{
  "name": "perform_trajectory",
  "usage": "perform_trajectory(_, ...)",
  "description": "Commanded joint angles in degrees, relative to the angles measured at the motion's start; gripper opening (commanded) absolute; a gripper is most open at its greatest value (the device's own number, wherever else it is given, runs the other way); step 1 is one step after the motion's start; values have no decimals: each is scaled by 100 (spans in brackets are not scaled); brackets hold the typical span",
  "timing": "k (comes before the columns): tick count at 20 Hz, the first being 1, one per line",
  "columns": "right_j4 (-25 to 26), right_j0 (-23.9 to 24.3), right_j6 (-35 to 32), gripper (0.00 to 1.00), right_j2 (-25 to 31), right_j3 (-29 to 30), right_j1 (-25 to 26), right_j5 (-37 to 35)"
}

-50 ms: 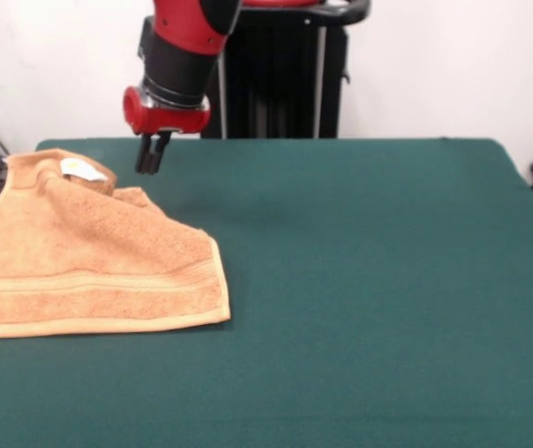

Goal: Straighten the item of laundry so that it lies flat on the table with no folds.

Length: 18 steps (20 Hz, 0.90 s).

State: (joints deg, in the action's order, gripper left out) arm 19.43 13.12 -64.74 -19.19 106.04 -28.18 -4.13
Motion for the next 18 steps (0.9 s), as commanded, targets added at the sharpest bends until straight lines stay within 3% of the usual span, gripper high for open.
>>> perform_trajectory(1, 110, -174, -918, 0, 220, -177, 518, -116)
perform_trajectory(9, 172, -44, -966, 0, 364, -131, 510, 329)
perform_trajectory(18, 319, -159, -1038, 0, 111, -266, 704, 930)
